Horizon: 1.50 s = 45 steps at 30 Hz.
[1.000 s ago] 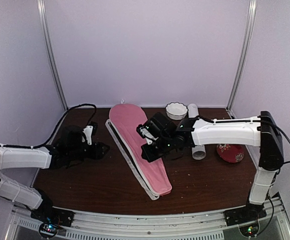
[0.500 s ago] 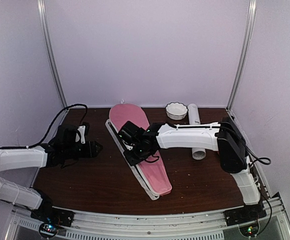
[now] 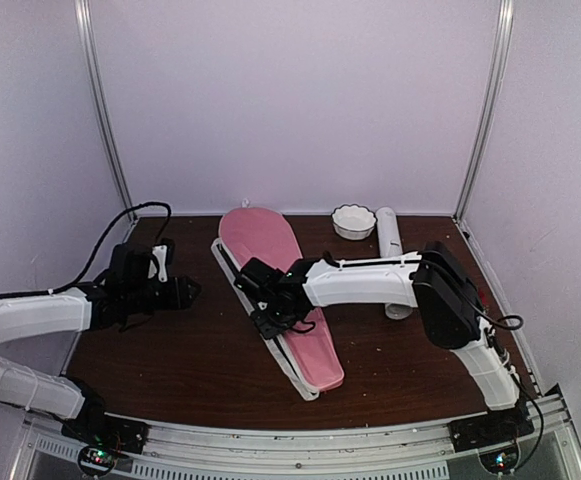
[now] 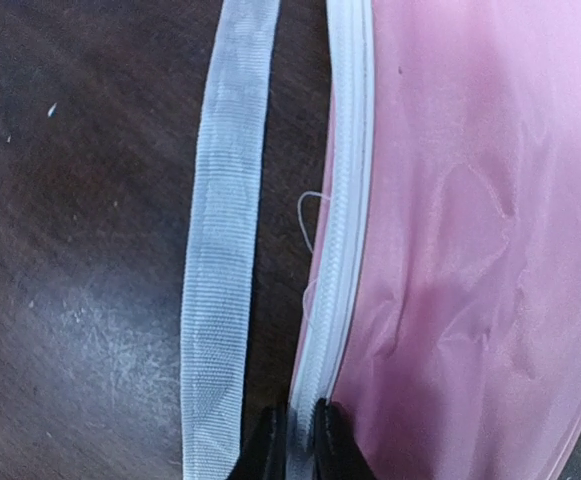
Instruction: Pack up the badminton gear
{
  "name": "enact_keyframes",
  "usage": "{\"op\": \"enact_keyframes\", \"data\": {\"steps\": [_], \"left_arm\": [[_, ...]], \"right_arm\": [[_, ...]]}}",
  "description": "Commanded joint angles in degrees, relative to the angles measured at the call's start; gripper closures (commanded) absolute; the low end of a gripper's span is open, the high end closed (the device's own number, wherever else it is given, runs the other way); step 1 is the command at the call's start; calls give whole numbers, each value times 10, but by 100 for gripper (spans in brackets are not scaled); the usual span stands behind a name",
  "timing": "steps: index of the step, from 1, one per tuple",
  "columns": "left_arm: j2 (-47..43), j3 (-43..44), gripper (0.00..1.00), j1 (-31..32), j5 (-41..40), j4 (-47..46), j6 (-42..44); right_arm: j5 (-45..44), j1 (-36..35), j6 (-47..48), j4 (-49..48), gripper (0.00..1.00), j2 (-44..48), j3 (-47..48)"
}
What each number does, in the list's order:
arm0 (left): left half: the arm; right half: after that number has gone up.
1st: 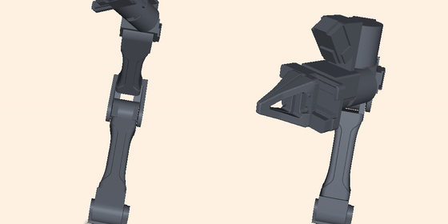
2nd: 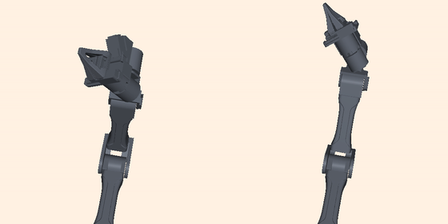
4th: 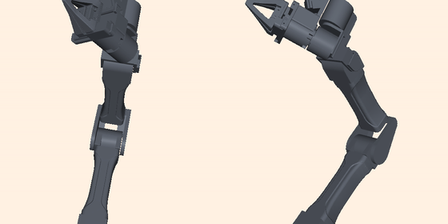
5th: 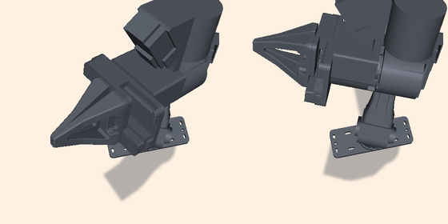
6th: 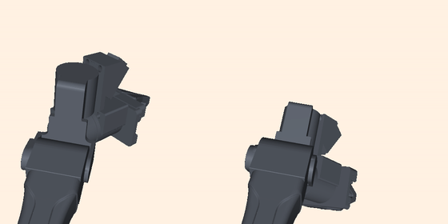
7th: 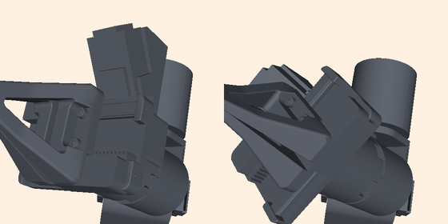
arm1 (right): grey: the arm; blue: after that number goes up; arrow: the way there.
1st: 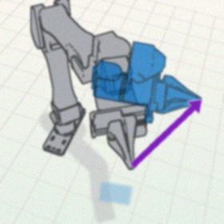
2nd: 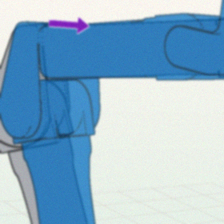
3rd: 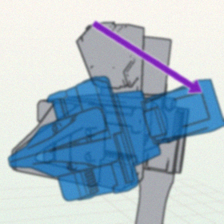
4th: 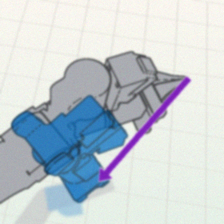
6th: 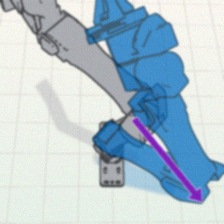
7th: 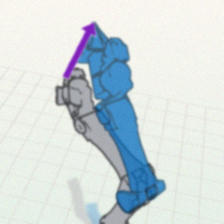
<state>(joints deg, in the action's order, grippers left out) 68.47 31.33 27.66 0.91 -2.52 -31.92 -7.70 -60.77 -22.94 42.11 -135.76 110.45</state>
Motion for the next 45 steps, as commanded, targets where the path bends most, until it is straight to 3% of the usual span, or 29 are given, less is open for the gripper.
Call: {"op": "enact_keyframes", "data": {"steps": [1, 8, 17, 23, 28, 45], "left_arm": [[8, 28, 46, -18, -10, -4, 16], [49, 58, 50, -65, 63, -5, 41], [161, 116, 56, -71, 128, -21, 92], [258, 186, 66, -66, 162, -19, 113], [314, 249, 72, -61, 144, 8, 127], [450, 379, 78, -61, 100, 104, 142]], "right_arm": [[52, -3, -5, -12, 96, 23, -92], [151, -4, 5, -124, 100, 126, -292], [195, -10, 17, -181, 100, 235, -474], [191, -11, 23, -171, 100, 247, -486], [189, -11, 24, -165, 100, 252, -480], [187, -11, 26, -157, 100, 265, -493]]}}
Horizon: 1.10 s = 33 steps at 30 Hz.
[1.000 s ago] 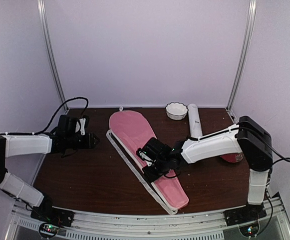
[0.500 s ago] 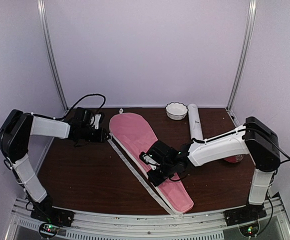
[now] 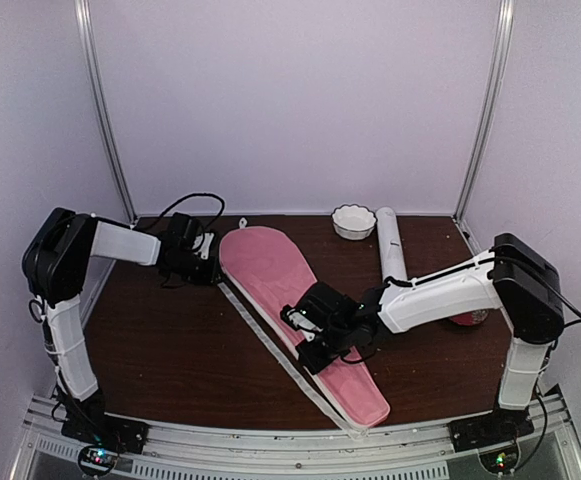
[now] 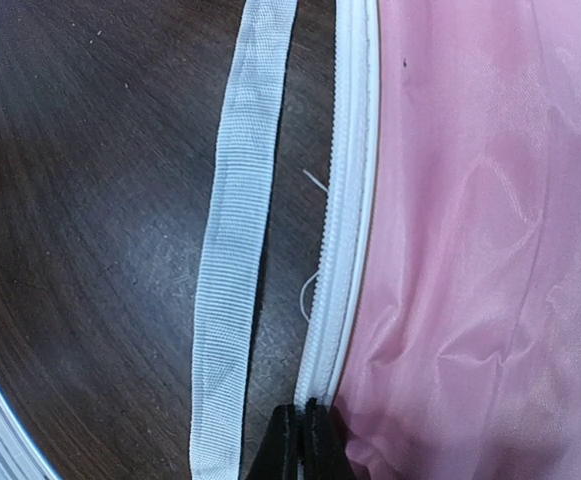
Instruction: Pack up the badminton gear
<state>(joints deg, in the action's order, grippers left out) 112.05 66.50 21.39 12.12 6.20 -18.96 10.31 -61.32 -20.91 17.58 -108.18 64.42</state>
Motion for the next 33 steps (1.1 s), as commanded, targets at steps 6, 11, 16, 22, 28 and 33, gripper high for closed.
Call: {"op": "enact_keyframes", "data": {"steps": [6, 11, 16, 22, 28, 33], "left_arm": [[35, 52, 79, 1, -7, 29, 14], [49, 70, 80, 2, 2, 33, 15], [62, 81, 84, 3, 4, 39, 16], [66, 73, 91, 4, 6, 37, 20], [62, 66, 99, 16, 16, 39, 26], [33, 35, 100, 37, 23, 26, 30]], "right_arm": [[6, -5, 7, 88, 100, -8, -35], [4, -5, 8, 87, 100, -9, -36], [4, -5, 7, 85, 100, -7, -40], [4, -4, 4, 80, 100, -10, -42], [2, -1, 3, 84, 100, -21, -26], [-1, 3, -6, 75, 100, -28, -16]]}}
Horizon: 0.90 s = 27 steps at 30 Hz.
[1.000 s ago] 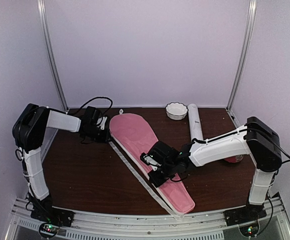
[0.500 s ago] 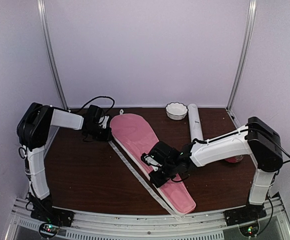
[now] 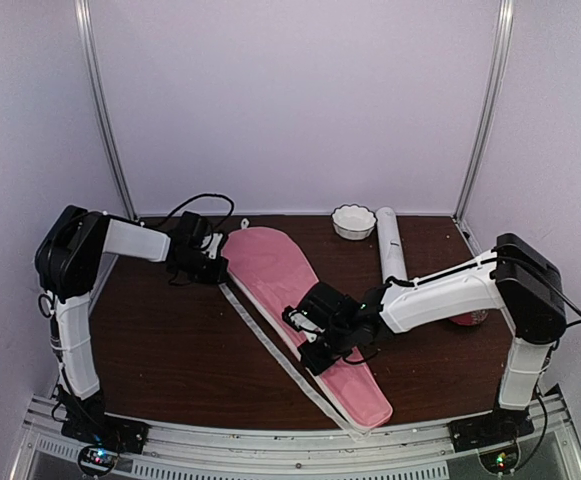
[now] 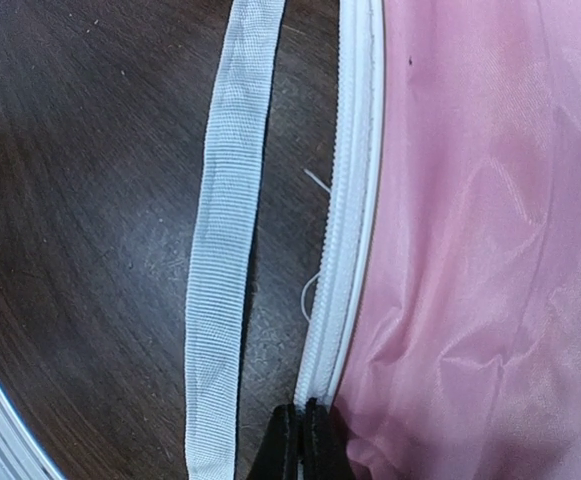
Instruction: Pack up the badminton gear
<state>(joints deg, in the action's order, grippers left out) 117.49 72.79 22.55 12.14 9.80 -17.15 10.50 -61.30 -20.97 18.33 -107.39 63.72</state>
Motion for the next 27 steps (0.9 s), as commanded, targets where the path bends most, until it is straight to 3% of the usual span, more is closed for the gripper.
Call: {"op": "enact_keyframes", "data": {"steps": [1, 13, 18, 24, 27], "left_arm": [[-32, -37, 100, 30, 23, -13, 12], [-128, -165, 100, 98, 58, -78, -21], [-129, -178, 100, 84, 60, -92, -53], [-74, -129, 100, 42, 90, -89, -56], [-64, -112, 100, 40, 87, -83, -45]], "right_arm": [[-2, 4, -8, 67, 100, -38, -5], [-7, 12, -11, 71, 100, -85, 92], [-4, 20, -8, 72, 99, -69, 139], [43, 20, 2, 34, 71, 69, 59], [49, 24, -30, 23, 67, 144, -17]]}}
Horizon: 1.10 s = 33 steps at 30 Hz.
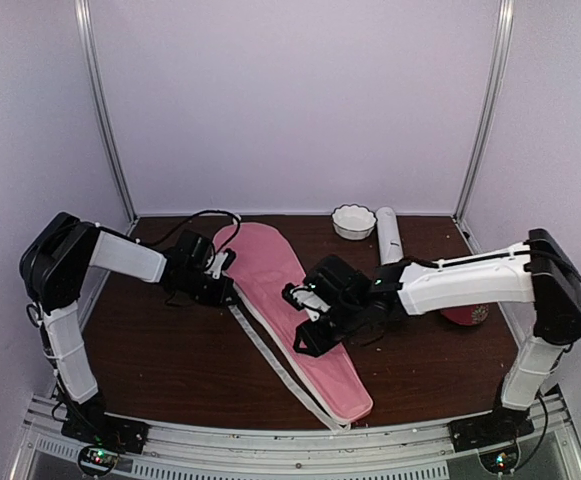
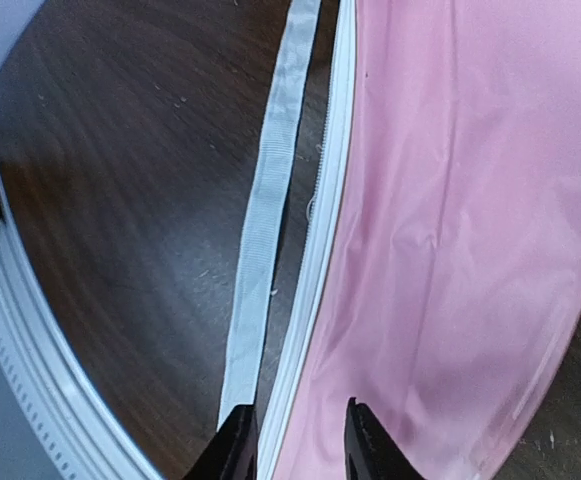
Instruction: Pack up the badminton gear
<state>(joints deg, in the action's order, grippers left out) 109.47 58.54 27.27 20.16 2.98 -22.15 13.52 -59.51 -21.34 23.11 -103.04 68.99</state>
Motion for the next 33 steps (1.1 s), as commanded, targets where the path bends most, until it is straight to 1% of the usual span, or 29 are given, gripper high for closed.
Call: {"op": "enact_keyframes", "data": {"steps": [1, 4, 7, 9, 14, 17, 21, 24, 27, 31, 33], "left_arm": [[18, 33, 100, -7, 7, -15, 6], [20, 41, 100, -7, 4, -10, 14], [21, 49, 100, -7, 1, 0, 20], [22, 54, 100, -8, -3, 6, 22], [29, 61, 100, -10, -6, 4, 17], [36, 67, 100, -9, -6, 10, 22], [36, 72, 100, -11, -13, 15, 34], [35, 71, 100, -9, -7, 11, 40], [33, 69, 100, -9, 0, 5, 47], [24, 51, 100, -1, 3, -11, 52], [14, 40, 100, 9, -1, -18, 58]], "right_arm": [[27, 8, -39, -30, 67, 122, -98], [45, 9, -53, -34, 66, 166, -171], [53, 5, -41, -50, 61, 211, -251], [43, -5, -24, -41, 58, 240, -285], [17, -62, -12, 8, 56, 297, -314], [22, -86, -26, 27, 56, 330, -325], [35, -101, -56, 38, 59, 356, -358], [46, -103, -78, 12, 61, 354, -389], [43, -102, -83, -20, 63, 326, -393], [40, -102, -81, -51, 67, 259, -359], [39, -102, -81, -67, 69, 239, -341]]}}
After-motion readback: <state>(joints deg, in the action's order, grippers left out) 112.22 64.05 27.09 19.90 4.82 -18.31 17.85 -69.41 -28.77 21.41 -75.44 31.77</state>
